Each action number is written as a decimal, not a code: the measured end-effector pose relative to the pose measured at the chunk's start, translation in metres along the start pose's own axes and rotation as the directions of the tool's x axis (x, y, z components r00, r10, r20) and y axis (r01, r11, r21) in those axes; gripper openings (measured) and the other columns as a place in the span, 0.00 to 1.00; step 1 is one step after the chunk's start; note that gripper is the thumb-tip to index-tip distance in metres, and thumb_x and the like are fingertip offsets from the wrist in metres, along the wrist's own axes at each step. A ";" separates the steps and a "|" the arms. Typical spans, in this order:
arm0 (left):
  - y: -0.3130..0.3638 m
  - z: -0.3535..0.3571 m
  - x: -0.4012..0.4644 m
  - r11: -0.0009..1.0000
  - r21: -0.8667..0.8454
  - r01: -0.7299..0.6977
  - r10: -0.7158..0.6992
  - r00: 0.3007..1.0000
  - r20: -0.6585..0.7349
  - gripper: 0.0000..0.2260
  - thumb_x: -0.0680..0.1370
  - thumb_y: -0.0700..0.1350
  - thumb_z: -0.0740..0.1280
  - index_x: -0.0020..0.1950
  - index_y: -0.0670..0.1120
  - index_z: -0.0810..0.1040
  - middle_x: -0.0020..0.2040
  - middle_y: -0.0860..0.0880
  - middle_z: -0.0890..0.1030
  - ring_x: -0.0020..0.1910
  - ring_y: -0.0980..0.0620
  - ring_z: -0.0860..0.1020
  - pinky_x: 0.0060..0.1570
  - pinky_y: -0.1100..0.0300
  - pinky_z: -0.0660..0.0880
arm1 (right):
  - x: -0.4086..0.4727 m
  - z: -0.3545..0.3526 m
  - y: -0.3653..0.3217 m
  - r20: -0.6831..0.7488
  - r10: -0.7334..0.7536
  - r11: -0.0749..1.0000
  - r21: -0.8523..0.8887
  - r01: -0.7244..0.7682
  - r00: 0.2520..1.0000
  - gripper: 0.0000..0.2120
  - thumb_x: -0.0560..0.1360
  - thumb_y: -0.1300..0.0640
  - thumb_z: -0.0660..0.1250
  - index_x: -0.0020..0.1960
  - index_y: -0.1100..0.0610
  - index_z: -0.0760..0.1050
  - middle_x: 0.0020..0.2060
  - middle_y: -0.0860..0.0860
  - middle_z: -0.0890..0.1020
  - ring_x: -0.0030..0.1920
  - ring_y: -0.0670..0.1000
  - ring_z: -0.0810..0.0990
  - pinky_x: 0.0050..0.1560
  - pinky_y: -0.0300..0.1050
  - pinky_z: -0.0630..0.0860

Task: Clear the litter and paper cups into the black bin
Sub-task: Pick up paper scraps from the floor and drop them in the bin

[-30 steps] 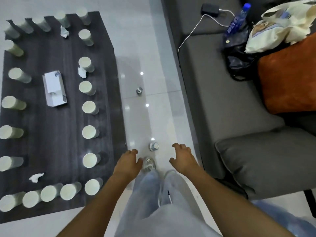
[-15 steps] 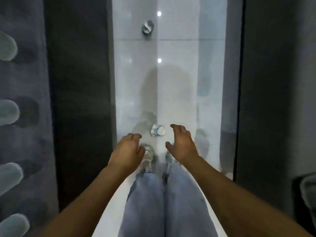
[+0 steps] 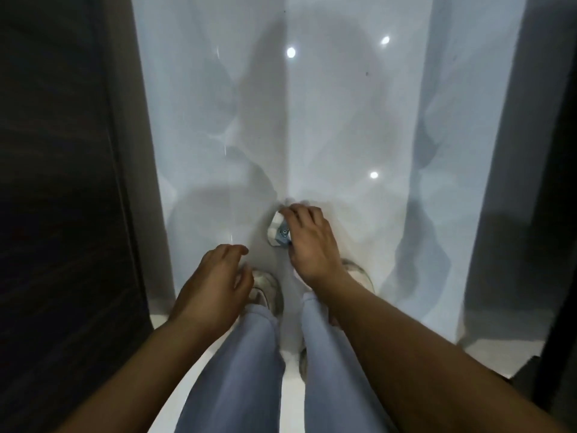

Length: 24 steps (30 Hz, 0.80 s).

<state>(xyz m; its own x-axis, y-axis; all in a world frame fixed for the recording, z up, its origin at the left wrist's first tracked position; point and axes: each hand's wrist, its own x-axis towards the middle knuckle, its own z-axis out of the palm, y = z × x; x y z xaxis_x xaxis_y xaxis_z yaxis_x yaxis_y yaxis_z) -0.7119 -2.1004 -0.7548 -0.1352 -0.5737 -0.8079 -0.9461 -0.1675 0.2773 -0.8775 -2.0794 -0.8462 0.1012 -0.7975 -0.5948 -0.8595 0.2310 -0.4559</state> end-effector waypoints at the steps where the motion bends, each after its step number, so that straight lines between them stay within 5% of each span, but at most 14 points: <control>1: 0.001 0.000 0.001 1.000 -0.006 0.006 -0.006 1.000 0.004 0.17 0.80 0.50 0.61 0.69 0.51 0.69 0.67 0.52 0.72 0.63 0.53 0.71 0.54 0.65 0.66 | 0.000 0.001 -0.001 -0.002 0.012 1.000 0.023 -0.012 1.000 0.28 0.73 0.62 0.66 0.72 0.54 0.65 0.69 0.52 0.69 0.67 0.56 0.65 0.65 0.47 0.66; 8: 0.043 -0.044 -0.023 0.997 -0.064 0.030 -0.032 0.999 -0.028 0.17 0.80 0.50 0.61 0.68 0.50 0.69 0.67 0.50 0.73 0.62 0.52 0.73 0.54 0.65 0.65 | -0.037 -0.059 -0.038 -0.017 0.095 0.974 0.208 -0.090 0.995 0.30 0.73 0.58 0.71 0.72 0.53 0.64 0.66 0.50 0.71 0.66 0.52 0.64 0.60 0.45 0.71; 12: 0.093 -0.099 -0.071 0.993 -0.113 -0.033 0.025 0.997 -0.072 0.17 0.80 0.50 0.62 0.67 0.49 0.69 0.64 0.50 0.75 0.59 0.52 0.74 0.52 0.65 0.66 | -0.081 -0.142 -0.078 -0.087 0.035 0.962 0.273 -0.010 0.996 0.29 0.72 0.58 0.72 0.71 0.55 0.67 0.63 0.50 0.73 0.64 0.51 0.67 0.59 0.44 0.72; 18: 0.172 -0.202 -0.148 0.983 -0.175 -0.062 0.045 0.994 -0.100 0.29 0.77 0.51 0.66 0.75 0.50 0.59 0.71 0.49 0.67 0.68 0.49 0.69 0.62 0.57 0.68 | -0.138 -0.287 -0.142 -0.069 0.015 0.936 0.353 0.010 0.997 0.28 0.71 0.64 0.72 0.68 0.55 0.69 0.62 0.49 0.73 0.63 0.50 0.67 0.61 0.38 0.68; 24: 0.227 -0.286 -0.201 0.950 -0.303 -0.072 0.042 0.994 -0.104 0.29 0.75 0.51 0.69 0.73 0.53 0.61 0.70 0.49 0.69 0.63 0.48 0.74 0.56 0.63 0.69 | -0.171 -0.401 -0.195 -0.048 -0.035 0.950 0.309 0.048 0.998 0.29 0.73 0.60 0.71 0.71 0.54 0.64 0.66 0.47 0.68 0.67 0.46 0.65 0.65 0.33 0.66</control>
<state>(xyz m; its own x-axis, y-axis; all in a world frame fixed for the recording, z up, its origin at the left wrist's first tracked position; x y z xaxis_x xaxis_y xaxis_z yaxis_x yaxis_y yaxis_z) -0.8148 -2.2523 -0.3809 -0.1430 -0.6607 -0.7369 -0.8002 -0.3610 0.4789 -0.9279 -2.2118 -0.3905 0.1066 -0.8310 -0.5460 -0.6566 0.3535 -0.6663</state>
